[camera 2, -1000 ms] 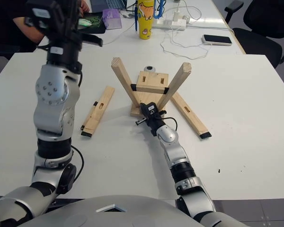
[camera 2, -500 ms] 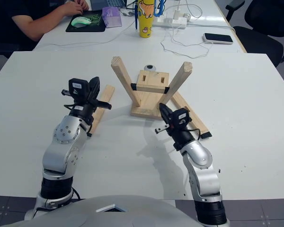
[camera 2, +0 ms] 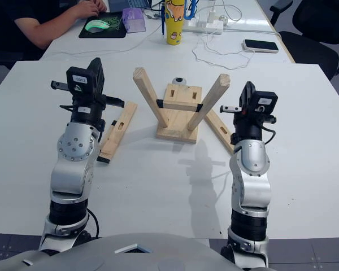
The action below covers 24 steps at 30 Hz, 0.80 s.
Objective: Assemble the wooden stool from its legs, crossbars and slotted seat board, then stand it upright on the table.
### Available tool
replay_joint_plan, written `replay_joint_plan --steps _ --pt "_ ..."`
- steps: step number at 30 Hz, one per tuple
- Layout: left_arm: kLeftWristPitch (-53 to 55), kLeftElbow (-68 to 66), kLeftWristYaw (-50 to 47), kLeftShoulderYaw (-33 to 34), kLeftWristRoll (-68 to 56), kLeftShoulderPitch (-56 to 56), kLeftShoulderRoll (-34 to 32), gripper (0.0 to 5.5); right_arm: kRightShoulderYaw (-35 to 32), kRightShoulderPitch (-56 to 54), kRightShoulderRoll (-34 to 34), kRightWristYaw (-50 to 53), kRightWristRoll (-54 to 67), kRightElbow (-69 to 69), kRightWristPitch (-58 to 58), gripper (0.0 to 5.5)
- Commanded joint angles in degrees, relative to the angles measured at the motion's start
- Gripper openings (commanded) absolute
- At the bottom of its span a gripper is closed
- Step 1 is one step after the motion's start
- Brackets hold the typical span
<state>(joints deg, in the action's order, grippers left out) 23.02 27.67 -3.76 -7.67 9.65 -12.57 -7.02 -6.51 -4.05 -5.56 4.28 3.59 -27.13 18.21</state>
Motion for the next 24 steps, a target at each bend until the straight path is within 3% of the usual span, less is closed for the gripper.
replay_joint_plan --steps 1,9,11,13,15,24 --pt "-0.15 -0.48 0.6 0.6 0.81 -0.37 0.11 0.01 -0.74 -1.87 0.02 0.52 -0.56 -0.77 0.22 0.0" --pt "-1.76 -0.03 -0.78 2.63 2.87 -0.25 0.02 0.01 -1.17 -2.53 -0.03 0.98 -1.32 -0.82 -0.5 0.0" --pt "-1.63 -2.31 2.69 0.03 0.14 -0.84 1.25 0.01 2.33 -2.76 -0.49 -1.59 -1.7 -1.78 -3.09 0.0" --pt "0.07 -5.43 9.76 -7.7 -1.07 -1.97 0.96 0.01 8.88 -3.06 -2.02 -6.47 -2.72 -1.72 -4.21 0.0" --pt "3.27 -6.72 12.02 -11.36 -1.48 -1.41 1.98 0.01 14.3 -2.82 -3.49 -10.08 -4.65 1.53 -1.49 0.0" --pt "5.51 -5.81 3.17 -1.51 6.23 -0.36 -0.82 0.01 1.54 -0.16 -2.45 -3.22 -3.33 7.03 2.63 0.0"
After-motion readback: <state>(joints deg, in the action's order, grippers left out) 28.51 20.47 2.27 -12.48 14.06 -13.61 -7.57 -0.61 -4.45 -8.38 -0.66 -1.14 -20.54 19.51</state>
